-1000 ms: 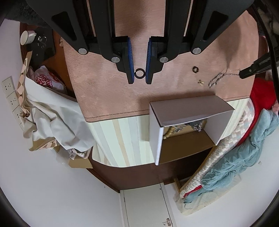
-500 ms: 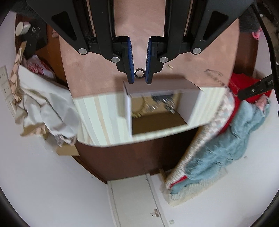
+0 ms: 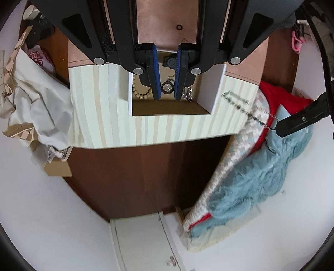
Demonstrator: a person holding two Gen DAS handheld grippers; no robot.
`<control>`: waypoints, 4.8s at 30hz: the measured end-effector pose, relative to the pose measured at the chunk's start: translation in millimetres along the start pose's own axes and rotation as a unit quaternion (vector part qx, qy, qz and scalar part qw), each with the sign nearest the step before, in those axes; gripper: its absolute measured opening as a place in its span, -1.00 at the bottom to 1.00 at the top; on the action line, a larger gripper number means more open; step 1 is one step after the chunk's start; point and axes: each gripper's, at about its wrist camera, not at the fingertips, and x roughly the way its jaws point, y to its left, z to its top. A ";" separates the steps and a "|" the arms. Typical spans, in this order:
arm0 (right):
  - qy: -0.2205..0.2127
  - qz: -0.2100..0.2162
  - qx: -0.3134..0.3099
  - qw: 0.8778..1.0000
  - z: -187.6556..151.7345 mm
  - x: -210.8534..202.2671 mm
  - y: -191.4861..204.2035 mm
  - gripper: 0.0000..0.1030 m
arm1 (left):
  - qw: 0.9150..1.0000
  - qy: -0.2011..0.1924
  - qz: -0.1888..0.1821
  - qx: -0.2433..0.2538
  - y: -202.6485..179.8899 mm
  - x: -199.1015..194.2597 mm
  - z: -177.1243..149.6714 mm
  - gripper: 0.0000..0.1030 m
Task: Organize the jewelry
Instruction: 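Carry the black ring into the box with the right gripper while the left carries the chain in, then open both grippers and lift them out of the box, then lower the right gripper and grasp the silver ring on the table, then grasp the small gold earring with the left gripper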
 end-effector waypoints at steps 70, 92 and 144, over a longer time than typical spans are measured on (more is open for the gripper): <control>-0.066 -0.161 -0.048 0.984 -85.9 -146.7 59.0 1.00 | 0.976 -0.072 0.206 -0.022 -34.3 -108.3 -117.9 0.99; 0.050 -0.064 -0.043 0.996 -162.0 24.0 41.5 0.06 | 0.932 0.097 0.346 -0.043 59.7 24.5 -211.5 1.00; 0.012 -0.136 0.050 0.989 -172.7 25.8 -73.5 -0.75 | 0.984 0.115 0.127 0.053 -40.8 137.1 -171.4 0.00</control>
